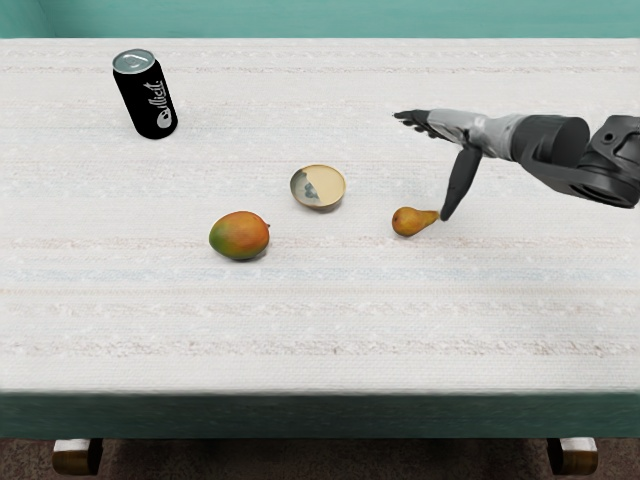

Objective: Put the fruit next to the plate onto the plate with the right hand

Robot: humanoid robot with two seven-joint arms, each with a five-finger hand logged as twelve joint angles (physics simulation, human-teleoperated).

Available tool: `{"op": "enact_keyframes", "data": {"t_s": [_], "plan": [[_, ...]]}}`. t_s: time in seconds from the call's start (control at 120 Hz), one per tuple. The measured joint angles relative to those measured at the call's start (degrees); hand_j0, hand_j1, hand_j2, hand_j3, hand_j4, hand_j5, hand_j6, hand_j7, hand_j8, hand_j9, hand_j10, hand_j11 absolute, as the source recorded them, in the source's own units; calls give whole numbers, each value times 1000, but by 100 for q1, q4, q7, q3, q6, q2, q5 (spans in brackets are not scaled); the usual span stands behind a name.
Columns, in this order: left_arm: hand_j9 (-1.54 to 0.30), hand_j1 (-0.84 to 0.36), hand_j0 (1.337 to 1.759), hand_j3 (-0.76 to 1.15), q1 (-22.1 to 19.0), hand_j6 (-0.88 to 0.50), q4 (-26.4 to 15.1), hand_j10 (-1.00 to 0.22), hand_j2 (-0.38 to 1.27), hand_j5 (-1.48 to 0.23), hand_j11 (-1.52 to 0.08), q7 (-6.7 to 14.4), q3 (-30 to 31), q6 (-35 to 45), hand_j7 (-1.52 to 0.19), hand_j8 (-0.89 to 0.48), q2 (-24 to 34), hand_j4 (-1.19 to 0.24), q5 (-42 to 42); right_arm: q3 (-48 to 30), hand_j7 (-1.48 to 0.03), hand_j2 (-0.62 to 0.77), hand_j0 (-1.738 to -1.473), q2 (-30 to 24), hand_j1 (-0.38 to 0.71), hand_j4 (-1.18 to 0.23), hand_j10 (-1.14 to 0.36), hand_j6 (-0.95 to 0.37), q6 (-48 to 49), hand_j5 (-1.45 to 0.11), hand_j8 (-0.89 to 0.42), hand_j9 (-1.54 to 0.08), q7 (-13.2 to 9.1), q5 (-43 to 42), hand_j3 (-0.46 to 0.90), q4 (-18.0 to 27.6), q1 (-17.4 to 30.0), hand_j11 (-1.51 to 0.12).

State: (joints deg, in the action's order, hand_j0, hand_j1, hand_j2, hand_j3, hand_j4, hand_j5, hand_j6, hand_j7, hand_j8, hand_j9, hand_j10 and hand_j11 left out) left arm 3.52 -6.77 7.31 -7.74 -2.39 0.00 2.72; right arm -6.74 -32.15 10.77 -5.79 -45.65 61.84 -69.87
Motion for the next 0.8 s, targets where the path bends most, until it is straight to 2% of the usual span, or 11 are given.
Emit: {"op": "enact_keyframes", "data": {"t_s": [0.375,0.8], "plan": [[-1,348,1658,0,0,-1,0,-1,0,-1,-1,2,0,0,-1,-1,0,-1,0,105,-185,-27,-1658,44,-179,-145,-145,-147,-739,-186,-146,-186,7,-444,0,-5,584,-186],[-1,348,1658,0,0,-1,0,-1,0,-1,-1,1,0,0,-1,-1,0,-1,0,475,-317,-47,-1658,302,-58,-247,-246,-248,-328,-318,-247,-318,-27,-706,0,-5,199,-318]]}}
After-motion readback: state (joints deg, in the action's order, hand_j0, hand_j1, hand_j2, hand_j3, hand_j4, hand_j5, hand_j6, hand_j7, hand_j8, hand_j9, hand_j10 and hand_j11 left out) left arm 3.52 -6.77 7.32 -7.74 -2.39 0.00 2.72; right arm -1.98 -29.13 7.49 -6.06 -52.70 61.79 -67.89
